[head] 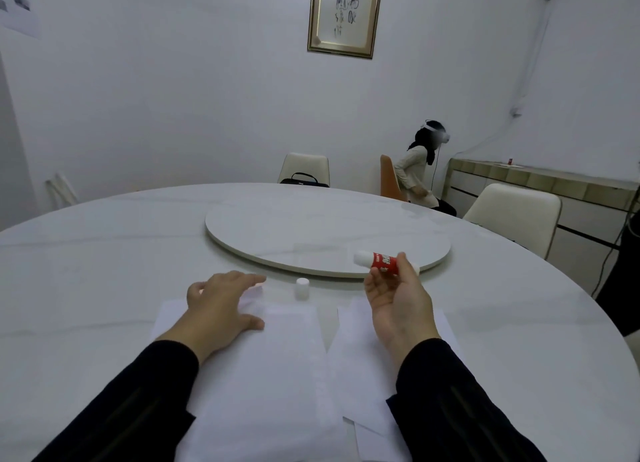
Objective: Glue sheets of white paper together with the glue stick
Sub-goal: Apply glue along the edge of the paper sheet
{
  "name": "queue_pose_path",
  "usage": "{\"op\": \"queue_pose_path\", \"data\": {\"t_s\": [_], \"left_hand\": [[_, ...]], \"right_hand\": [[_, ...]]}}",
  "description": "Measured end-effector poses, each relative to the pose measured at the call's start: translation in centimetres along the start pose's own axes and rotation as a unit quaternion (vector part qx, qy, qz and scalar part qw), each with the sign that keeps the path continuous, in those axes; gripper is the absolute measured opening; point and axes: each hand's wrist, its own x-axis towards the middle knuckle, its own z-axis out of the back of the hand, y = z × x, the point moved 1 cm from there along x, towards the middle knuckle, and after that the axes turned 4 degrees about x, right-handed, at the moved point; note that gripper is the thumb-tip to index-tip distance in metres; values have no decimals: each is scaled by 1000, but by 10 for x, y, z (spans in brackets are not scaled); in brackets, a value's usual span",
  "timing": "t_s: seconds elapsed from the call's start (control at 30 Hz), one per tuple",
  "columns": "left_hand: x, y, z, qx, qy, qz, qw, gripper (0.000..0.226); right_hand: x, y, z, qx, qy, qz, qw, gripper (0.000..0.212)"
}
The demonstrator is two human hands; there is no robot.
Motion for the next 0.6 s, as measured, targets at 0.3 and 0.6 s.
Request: {"op": "queue_pose_path", "data": {"t_s": [0.3, 0.6], "left_hand": [[-18, -41, -26, 55, 106, -136, 983, 48], [-18, -38, -29, 69, 161, -126, 977, 52]], "right_hand": [[-10, -34, -2, -437, 168, 108, 877, 15], [-9, -44, -2, -568, 196, 108, 792, 19]]}}
